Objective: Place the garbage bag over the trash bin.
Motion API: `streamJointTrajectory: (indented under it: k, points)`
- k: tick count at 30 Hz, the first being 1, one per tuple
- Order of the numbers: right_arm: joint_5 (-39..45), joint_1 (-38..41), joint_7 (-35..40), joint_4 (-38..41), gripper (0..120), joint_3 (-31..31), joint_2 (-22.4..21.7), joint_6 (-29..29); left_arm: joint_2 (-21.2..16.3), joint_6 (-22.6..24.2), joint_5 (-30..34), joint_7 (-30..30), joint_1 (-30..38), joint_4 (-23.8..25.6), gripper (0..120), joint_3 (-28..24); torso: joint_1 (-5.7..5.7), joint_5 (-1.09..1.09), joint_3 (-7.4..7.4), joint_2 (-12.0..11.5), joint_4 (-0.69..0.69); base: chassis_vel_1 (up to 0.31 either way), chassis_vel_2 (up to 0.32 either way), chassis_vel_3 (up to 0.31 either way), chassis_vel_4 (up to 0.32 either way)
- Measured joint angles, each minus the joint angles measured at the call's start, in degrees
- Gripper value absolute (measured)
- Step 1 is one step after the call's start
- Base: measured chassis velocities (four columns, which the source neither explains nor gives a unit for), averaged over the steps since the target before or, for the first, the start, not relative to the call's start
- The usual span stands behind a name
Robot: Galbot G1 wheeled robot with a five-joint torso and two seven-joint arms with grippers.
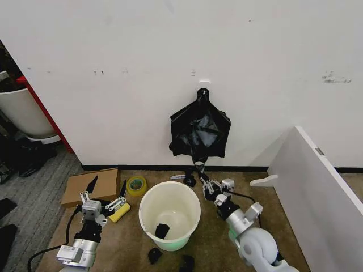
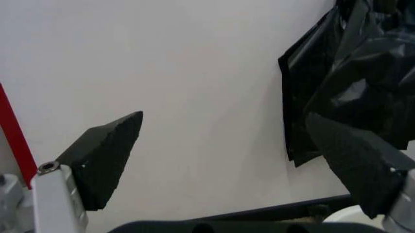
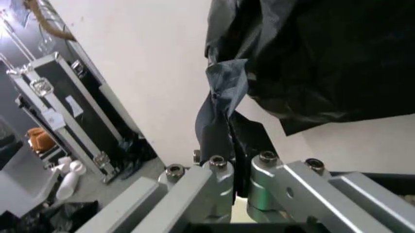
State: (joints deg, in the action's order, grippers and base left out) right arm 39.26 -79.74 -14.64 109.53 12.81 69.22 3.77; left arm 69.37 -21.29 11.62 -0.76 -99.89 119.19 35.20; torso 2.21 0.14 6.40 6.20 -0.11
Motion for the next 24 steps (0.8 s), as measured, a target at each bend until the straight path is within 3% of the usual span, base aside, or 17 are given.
streamJointTrajectory:
  k: [24]
  points:
    - [-8.8, -4.6, -0.5, -0.3, 0, -2.1, -1.4, 4.7, 0.1, -0.8, 0.0, 0.0, 0.1, -0.6, 99, -0.1, 0.00, 0.00, 0.00, 0.0, 0.00, 0.000, 0.000, 0.000, 0.000]
